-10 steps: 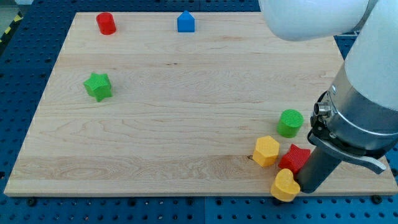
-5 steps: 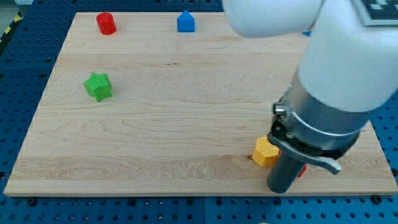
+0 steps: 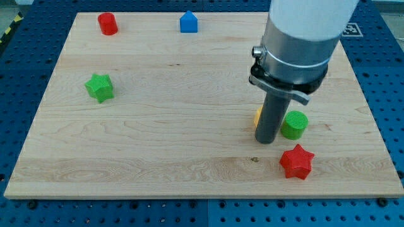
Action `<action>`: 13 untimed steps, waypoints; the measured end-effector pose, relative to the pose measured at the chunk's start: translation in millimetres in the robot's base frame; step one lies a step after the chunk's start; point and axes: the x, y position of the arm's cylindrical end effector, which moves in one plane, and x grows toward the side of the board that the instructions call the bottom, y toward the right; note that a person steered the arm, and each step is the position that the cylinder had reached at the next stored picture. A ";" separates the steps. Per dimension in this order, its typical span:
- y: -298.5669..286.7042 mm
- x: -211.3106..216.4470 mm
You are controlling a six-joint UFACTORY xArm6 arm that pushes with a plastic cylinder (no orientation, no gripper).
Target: Push the yellow hexagon to center right
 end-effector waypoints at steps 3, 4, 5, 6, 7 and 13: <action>-22.8 -40.7; -31.2 -52.8; -6.4 -54.7; -4.1 -62.0; 7.2 -62.2; 43.8 -65.7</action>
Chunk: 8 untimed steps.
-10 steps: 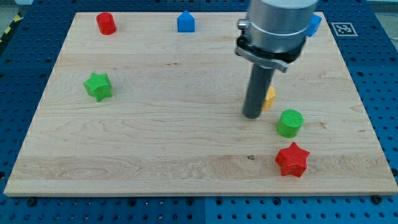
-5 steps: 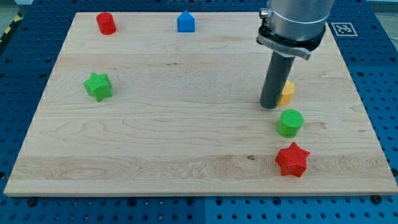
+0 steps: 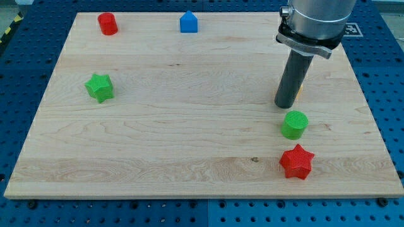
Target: Push the yellow hexagon to center right
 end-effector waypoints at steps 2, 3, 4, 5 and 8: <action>2.4 -27.4; -1.5 -33.9; -13.5 -51.4; 18.5 -45.2; 43.4 -63.1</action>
